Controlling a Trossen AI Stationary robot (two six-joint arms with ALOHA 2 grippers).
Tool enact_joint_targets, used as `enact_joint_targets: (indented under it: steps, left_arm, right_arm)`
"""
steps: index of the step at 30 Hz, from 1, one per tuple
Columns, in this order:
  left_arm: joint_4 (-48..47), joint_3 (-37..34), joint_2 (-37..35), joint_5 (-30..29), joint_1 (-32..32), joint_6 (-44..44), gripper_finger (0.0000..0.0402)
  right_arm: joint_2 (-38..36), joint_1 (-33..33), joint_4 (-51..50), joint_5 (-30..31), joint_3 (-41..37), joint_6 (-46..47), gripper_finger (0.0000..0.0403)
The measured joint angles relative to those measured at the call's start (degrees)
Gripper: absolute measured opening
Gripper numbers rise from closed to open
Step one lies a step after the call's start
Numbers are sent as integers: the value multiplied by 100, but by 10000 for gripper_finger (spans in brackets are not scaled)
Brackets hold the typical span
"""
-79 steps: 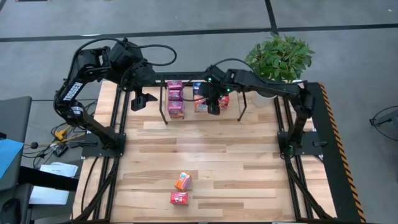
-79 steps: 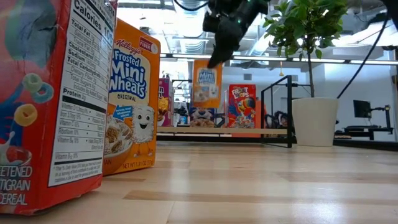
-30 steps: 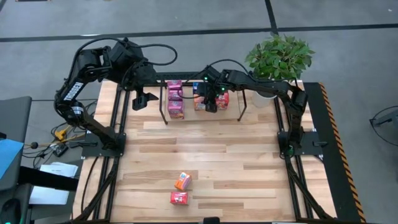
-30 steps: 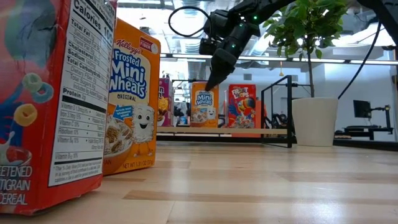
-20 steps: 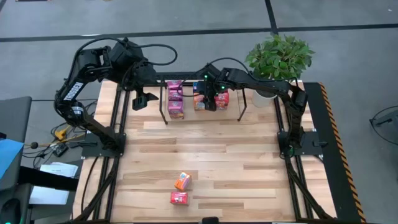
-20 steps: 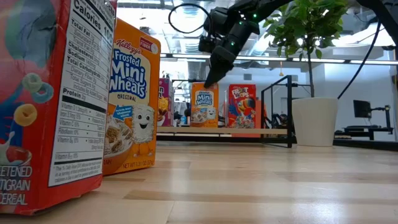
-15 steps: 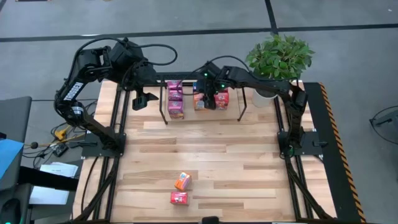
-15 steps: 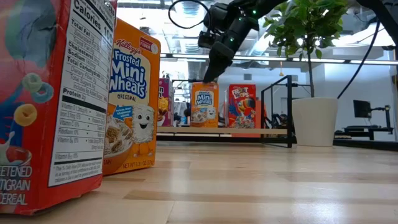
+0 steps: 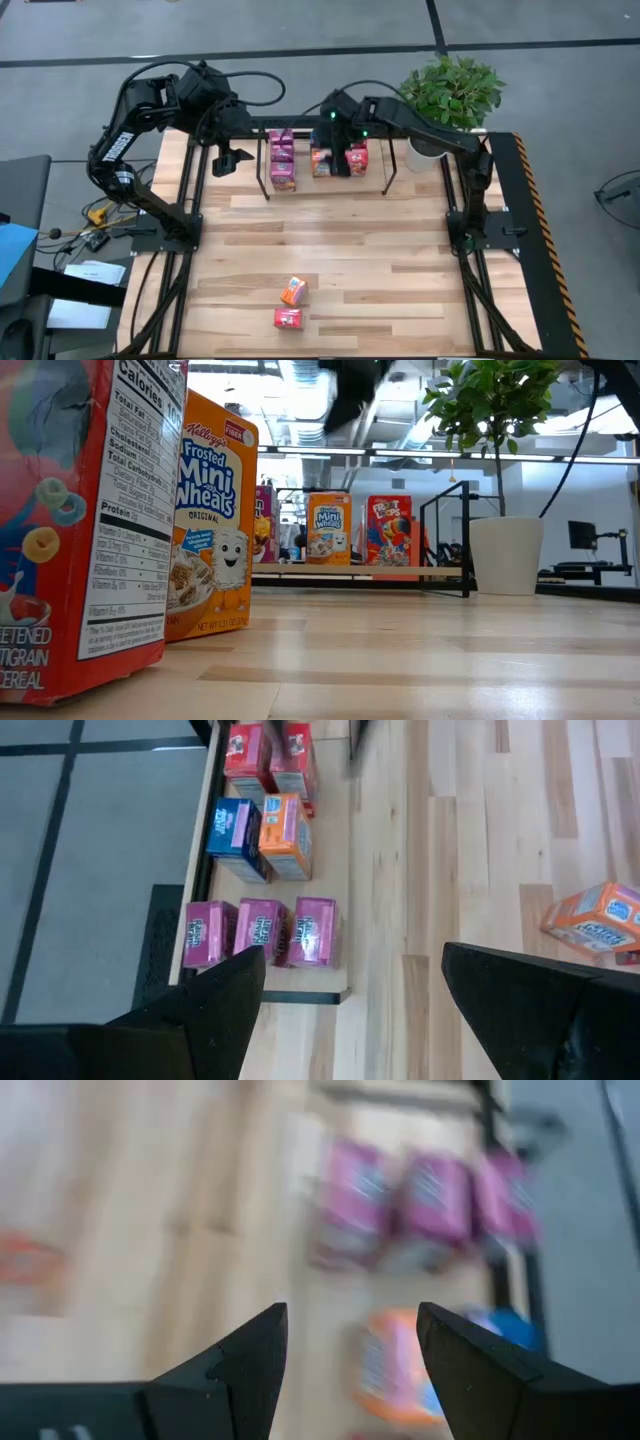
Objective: Stack cereal on shelf
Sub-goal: Put the orange cereal box on the shelf aligned with the other orange cereal box
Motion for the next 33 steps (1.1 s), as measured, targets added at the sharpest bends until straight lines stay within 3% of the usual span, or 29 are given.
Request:
enact_joint_targets:
  steps: [7,14,25,29,33]
  left_arm:
    - [-56,0,0,2,0,90,297]
    - [-54,0,-2,5,0,261,297]
    - [-52,0,-4,39,2,304,297]
    - [-50,2,-6,37,0,155,297]
    - [-50,2,-4,22,2,28,297]
  right_arm:
    - [2,1463,-297,-129,293,-344,250]
    - [562,2553,275,-138,290,-392,250]
    - [1704,3274,1212,-355,293,-161,250]
    - [1806,3344,1227,-825,289,-210,251]
    - [1813,3384,1112,-891,286,-486,261]
